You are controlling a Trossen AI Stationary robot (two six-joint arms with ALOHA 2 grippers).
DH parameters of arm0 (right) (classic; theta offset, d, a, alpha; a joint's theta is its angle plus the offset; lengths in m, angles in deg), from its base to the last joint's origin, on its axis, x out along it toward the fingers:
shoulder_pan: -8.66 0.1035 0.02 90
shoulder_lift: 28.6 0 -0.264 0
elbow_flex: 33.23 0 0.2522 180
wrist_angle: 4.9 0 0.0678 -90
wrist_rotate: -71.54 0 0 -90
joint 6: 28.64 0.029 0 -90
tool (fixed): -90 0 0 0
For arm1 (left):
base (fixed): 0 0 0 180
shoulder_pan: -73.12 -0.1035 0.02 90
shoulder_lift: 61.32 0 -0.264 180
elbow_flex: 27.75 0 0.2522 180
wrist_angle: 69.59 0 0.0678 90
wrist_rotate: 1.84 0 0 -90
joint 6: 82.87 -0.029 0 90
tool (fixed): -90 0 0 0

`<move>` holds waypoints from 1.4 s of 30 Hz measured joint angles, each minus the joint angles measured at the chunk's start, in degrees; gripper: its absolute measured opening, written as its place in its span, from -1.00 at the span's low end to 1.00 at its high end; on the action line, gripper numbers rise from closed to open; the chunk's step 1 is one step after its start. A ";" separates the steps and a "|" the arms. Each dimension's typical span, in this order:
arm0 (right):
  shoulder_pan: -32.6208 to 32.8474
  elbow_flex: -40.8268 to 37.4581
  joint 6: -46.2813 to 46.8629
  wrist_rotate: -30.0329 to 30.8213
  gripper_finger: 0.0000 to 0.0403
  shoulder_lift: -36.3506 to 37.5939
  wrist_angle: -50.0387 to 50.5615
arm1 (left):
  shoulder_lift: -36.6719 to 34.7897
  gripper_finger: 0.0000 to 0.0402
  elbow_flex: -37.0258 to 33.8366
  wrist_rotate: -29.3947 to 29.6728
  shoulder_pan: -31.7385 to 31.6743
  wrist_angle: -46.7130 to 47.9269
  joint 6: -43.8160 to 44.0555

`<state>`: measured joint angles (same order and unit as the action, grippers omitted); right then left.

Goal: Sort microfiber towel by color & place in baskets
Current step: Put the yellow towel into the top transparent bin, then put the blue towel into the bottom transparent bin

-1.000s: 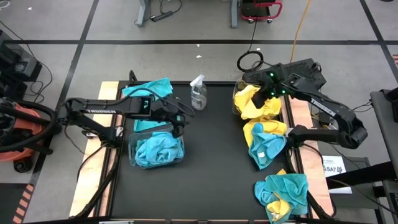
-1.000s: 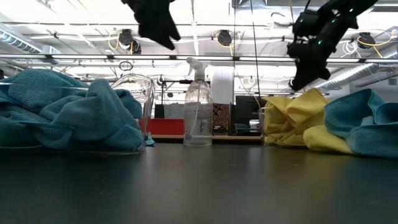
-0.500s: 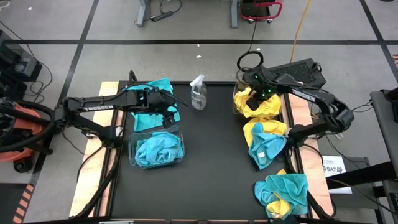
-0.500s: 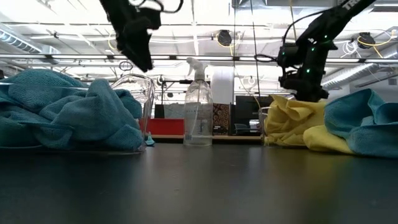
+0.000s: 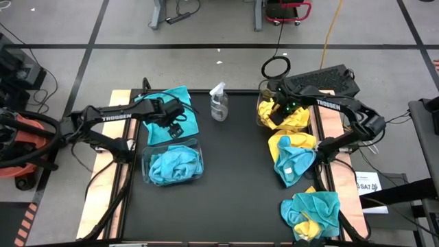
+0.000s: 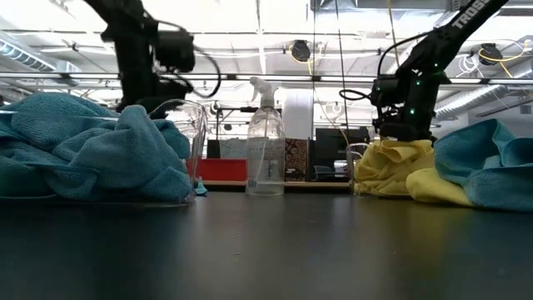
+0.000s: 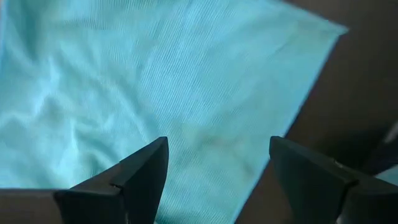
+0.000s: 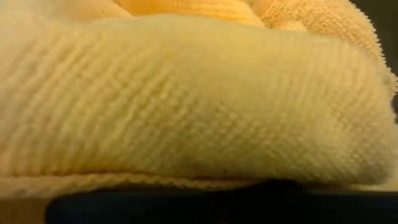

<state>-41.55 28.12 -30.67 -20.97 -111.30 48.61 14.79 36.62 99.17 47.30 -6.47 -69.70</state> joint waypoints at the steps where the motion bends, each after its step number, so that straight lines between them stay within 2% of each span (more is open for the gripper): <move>1: 0.00 -0.02 0.00 -0.08 -0.86 0.13 0.00 | -0.02 0.42 -1.07 -0.81 -1.20 -0.85 0.01; 5: 0.00 -0.11 0.01 -0.38 -0.73 0.67 0.20 | 0.00 0.42 -5.19 -4.12 -6.07 -4.24 0.02; 9: 0.02 -0.15 0.04 -0.76 -0.62 1.82 1.06 | -0.01 0.42 -7.57 -4.57 -10.23 -6.66 -0.01; 16: 0.09 0.46 1.77 -2.53 -0.48 9.69 4.31 | -0.02 0.42 -8.70 -4.59 -14.62 -10.04 -1.54; 22: 0.09 5.43 1.79 -3.07 -0.36 16.32 9.65 | 2.26 0.42 -8.94 -6.51 -17.56 -13.54 -2.16; 33: 0.09 18.22 1.72 -7.57 -0.23 24.81 14.23 | 13.25 0.40 -8.63 -9.78 -19.17 -16.06 -3.07; 35: 0.23 20.16 2.37 -8.41 -0.23 26.03 14.30 | 14.34 0.32 -8.44 -11.05 -19.06 -16.02 -3.13; 37: 0.67 21.91 3.06 -8.41 -0.23 27.14 14.25 | 14.47 0.14 -8.46 -12.17 -18.89 -16.44 -3.18; 39: 1.03 23.38 3.41 -8.40 -0.23 28.06 14.21 | 14.17 -0.14 -8.60 -13.48 -18.74 -17.30 -3.43; 42: 1.61 25.07 4.18 -8.41 -0.23 29.04 14.19 | 13.69 -0.69 -8.79 -15.96 -18.71 -17.75 -4.77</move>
<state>-39.95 53.19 -26.49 -29.38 -82.26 62.80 28.48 27.83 83.21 28.58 -24.22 -74.47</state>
